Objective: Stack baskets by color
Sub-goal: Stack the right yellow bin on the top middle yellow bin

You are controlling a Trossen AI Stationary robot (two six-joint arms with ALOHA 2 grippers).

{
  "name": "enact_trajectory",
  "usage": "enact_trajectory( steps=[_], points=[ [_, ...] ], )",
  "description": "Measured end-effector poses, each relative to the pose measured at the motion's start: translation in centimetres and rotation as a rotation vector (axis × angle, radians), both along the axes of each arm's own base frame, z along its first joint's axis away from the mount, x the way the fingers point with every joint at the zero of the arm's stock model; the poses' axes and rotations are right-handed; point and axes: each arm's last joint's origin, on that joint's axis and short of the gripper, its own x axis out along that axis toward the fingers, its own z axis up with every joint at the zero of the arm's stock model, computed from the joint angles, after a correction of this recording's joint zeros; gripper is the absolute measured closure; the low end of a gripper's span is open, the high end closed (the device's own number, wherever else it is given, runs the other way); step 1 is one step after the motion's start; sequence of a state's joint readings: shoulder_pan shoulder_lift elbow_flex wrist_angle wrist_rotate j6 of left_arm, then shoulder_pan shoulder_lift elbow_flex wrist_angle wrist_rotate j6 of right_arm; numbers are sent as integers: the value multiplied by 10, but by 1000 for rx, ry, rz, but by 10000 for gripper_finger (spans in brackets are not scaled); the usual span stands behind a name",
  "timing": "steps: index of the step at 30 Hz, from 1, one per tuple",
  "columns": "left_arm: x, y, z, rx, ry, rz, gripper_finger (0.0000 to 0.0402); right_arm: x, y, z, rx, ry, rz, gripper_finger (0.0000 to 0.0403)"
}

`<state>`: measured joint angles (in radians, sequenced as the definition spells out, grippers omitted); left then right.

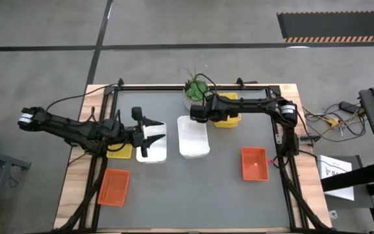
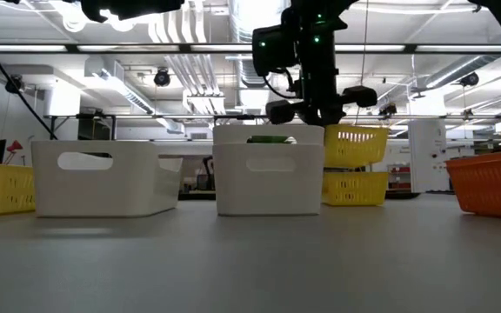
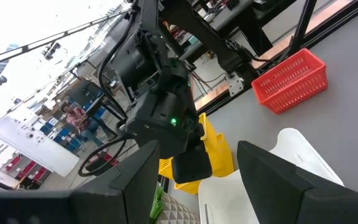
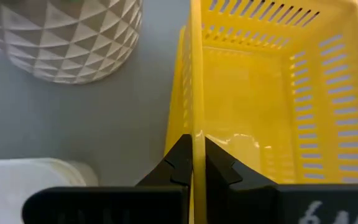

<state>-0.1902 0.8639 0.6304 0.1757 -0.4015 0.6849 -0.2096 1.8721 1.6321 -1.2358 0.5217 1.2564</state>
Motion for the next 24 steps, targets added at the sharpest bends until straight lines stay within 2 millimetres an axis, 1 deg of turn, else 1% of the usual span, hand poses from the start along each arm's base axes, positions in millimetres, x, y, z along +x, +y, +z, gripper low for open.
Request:
enact_trajectory(
  steps=[4, 7, 17, 24],
  points=[
    [0, 0, 0, 0, 0, 0, 201, 1, -2, -5, -44, 15, 0, 393],
    [0, 0, 0, 0, -1, 0, 201, 3, -2, -9, -48, 18, 0, 384],
    [0, 0, 0, 0, -1, -1, 201, 7, -3, -26, -34, 67, -5, 321],
    [0, 0, 0, 0, -1, -1, 201, 5, -2, -18, -22, 66, 30, 300]
  ],
)
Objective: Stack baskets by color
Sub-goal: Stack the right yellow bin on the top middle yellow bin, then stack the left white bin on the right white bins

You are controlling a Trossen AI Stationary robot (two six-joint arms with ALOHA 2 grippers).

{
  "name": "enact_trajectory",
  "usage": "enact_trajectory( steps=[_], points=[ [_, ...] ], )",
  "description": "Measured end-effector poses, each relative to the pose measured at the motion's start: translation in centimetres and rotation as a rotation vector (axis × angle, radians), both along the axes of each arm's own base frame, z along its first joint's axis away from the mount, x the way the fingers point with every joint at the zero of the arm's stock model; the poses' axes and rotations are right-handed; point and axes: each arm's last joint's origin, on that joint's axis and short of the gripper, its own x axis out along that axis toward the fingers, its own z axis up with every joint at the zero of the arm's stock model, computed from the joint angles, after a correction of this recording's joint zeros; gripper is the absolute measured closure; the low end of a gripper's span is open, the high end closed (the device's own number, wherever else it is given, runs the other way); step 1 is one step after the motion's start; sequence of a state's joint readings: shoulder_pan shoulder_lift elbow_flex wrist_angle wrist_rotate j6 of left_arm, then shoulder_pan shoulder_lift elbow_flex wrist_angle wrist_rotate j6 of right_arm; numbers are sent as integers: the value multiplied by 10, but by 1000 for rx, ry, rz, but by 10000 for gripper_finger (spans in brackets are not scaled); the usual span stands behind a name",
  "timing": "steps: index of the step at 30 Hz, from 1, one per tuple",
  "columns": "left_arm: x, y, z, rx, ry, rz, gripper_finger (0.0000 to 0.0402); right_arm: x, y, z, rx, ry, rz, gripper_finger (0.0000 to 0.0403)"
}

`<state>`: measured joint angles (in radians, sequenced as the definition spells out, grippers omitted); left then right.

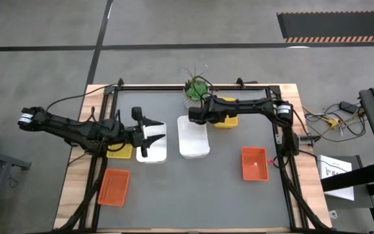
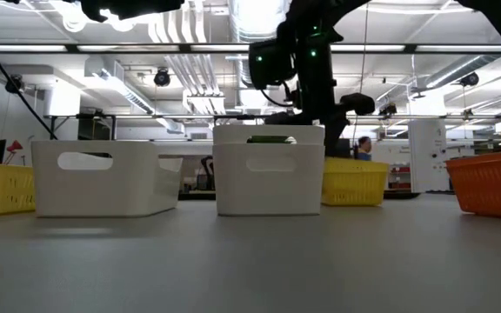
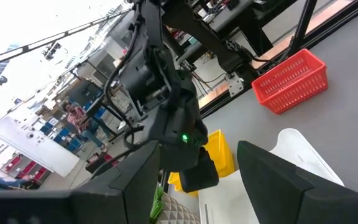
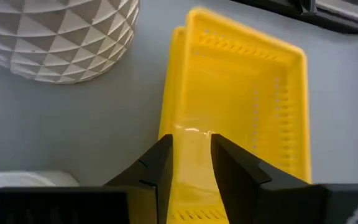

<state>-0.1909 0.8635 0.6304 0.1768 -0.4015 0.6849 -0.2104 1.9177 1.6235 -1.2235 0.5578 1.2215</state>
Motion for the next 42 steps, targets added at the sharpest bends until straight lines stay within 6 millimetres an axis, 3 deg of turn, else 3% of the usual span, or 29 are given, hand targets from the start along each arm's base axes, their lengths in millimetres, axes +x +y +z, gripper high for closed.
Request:
enact_trajectory(
  steps=[9, 12, 18, 23, 27, 31, 36, 42],
  points=[
    [0, 0, 0, 0, 0, 0, 201, -3, 1, 11, 12, 13, 62, 284],
    [0, 0, 0, 0, 0, 1, 201, -3, 3, 12, 30, 63, 157, 288],
    [0, 0, 0, -22, -5, 2, 201, -2, 30, 14, 53, 195, 381, 320],
    [0, 0, 1, -23, -11, 2, 201, -9, 39, 29, -25, 252, 490, 368],
    [0, 0, 3, -35, -35, 1, 201, -27, 41, 40, -37, 278, 547, 392],
    [0, 0, 3, -56, -45, -1, 201, -62, 51, 46, -53, 259, 586, 394],
    [3, -1, 4, -79, -69, -6, 201, -98, 71, 32, -159, 75, 764, 394],
    [13, -3, -1, -188, -83, -11, 201, -122, 86, 17, -341, -195, 1062, 394]
  ],
)
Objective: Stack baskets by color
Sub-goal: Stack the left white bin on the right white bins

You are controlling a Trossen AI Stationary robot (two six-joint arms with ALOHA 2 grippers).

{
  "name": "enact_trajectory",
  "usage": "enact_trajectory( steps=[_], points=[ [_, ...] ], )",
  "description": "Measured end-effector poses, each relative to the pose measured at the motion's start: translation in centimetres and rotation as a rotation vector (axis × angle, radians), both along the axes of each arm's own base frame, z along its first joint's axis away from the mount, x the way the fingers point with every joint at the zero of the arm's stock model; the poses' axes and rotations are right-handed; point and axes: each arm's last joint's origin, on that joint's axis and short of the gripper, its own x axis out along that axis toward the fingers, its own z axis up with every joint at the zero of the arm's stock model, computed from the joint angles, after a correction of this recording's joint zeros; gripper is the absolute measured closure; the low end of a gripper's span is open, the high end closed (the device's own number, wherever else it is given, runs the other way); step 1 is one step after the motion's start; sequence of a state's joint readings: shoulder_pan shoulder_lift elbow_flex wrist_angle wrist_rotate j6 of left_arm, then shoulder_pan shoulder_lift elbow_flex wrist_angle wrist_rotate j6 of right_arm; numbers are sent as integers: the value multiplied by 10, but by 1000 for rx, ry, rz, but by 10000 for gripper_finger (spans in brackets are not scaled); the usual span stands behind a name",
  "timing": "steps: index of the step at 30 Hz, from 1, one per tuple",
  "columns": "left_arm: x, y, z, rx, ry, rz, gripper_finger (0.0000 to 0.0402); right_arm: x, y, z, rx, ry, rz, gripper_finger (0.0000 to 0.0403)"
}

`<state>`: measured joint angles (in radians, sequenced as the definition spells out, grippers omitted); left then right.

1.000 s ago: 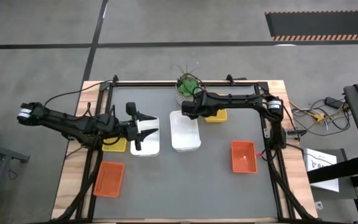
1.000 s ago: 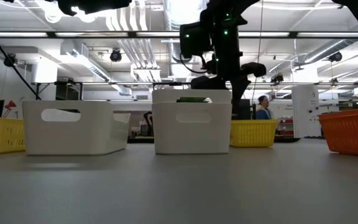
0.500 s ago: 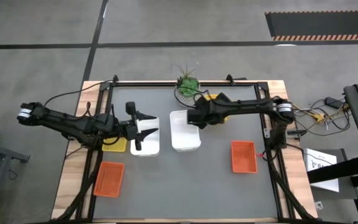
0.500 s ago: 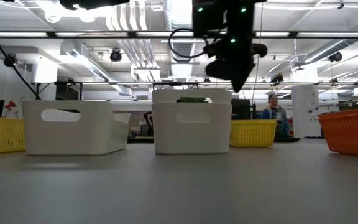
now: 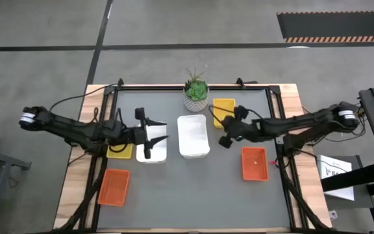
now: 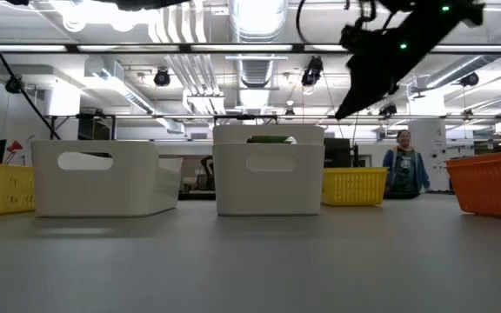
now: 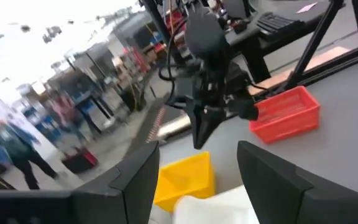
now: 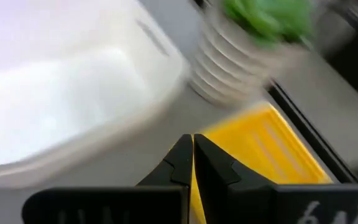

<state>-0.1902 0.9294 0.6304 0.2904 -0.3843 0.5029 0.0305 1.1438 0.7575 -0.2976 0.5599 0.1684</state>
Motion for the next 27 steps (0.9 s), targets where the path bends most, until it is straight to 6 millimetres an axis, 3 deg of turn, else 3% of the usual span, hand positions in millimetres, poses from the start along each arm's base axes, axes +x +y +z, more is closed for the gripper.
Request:
enact_trajectory(
  steps=[5, 14, 19, 27],
  points=[
    [12, -2, -7, -85, -3, 1, 201, -17, 7, 0, -9, -197, 279, 394],
    [29, -6, -9, -220, 12, 8, 201, -47, 11, -8, -193, -452, 589, 394],
    [32, -6, -14, -328, 17, 18, 201, -63, 10, -7, -329, -474, 624, 394],
    [36, -8, -8, -569, 28, 47, 201, -91, 9, -2, -292, -622, 582, 394]
  ],
)
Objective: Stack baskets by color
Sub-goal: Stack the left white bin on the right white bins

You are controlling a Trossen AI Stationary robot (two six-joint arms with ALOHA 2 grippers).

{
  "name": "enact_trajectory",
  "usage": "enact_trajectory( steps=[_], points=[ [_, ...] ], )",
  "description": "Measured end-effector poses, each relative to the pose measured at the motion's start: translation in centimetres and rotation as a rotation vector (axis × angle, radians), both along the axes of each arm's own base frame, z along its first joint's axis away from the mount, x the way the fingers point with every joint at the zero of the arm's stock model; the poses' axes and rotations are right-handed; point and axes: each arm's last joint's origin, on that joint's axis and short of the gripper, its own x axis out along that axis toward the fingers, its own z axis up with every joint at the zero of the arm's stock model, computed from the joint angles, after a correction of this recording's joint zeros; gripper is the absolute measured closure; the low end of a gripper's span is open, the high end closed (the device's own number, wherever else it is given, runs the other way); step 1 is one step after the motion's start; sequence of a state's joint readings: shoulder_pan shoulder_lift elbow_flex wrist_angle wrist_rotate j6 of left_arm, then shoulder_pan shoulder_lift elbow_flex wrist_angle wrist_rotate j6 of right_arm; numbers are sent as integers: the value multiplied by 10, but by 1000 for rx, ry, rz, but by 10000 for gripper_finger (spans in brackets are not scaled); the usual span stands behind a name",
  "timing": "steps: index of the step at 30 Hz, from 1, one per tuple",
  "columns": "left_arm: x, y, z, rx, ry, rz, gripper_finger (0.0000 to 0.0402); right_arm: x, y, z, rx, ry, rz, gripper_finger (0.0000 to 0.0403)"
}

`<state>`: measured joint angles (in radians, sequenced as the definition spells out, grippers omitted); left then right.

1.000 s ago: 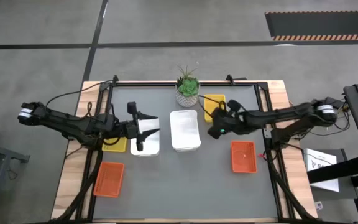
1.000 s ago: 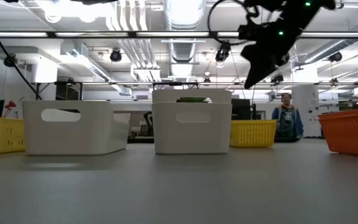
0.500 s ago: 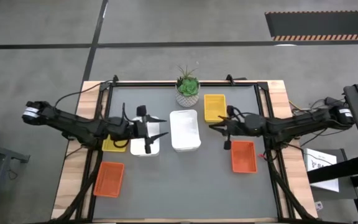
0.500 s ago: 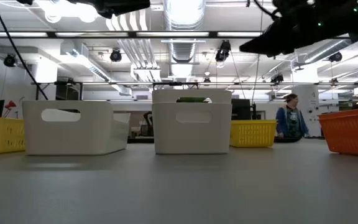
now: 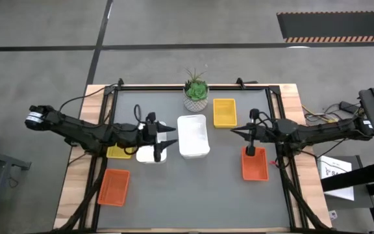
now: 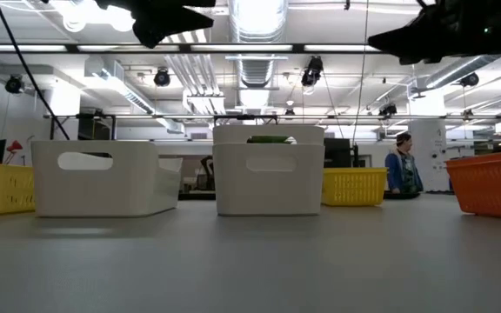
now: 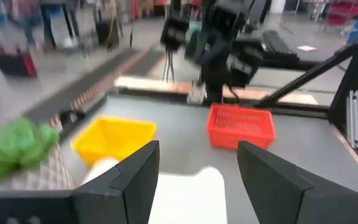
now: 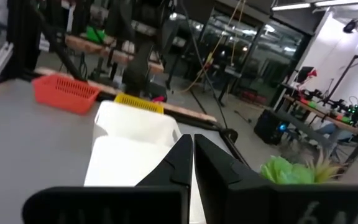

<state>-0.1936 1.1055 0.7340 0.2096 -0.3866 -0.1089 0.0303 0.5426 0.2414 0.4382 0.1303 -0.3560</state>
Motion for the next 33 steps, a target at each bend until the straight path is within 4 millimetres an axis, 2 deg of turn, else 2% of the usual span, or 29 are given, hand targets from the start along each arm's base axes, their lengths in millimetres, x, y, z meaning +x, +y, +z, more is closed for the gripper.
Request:
enact_trajectory(
  steps=[8, 13, 17, 23, 26, 33],
  points=[
    [20, -6, 2, -142, 338, 68, 201, -14, 0, 1, 42, -46, 2, 394],
    [38, -19, 9, -160, 626, 64, 201, -14, 0, 1, 43, -45, 3, 394],
    [47, -32, 11, -159, 940, 58, 201, -14, 0, 1, 43, -43, 3, 394],
    [52, -47, -16, -137, 1332, -4, 201, -14, 0, 1, 51, -42, 5, 394],
    [53, -52, -30, -155, 1416, -62, 201, -13, 0, -1, 58, -28, 6, 394],
    [49, -51, -45, -124, 1467, -59, 201, -13, 0, -2, 64, -18, 6, 394]
  ],
)
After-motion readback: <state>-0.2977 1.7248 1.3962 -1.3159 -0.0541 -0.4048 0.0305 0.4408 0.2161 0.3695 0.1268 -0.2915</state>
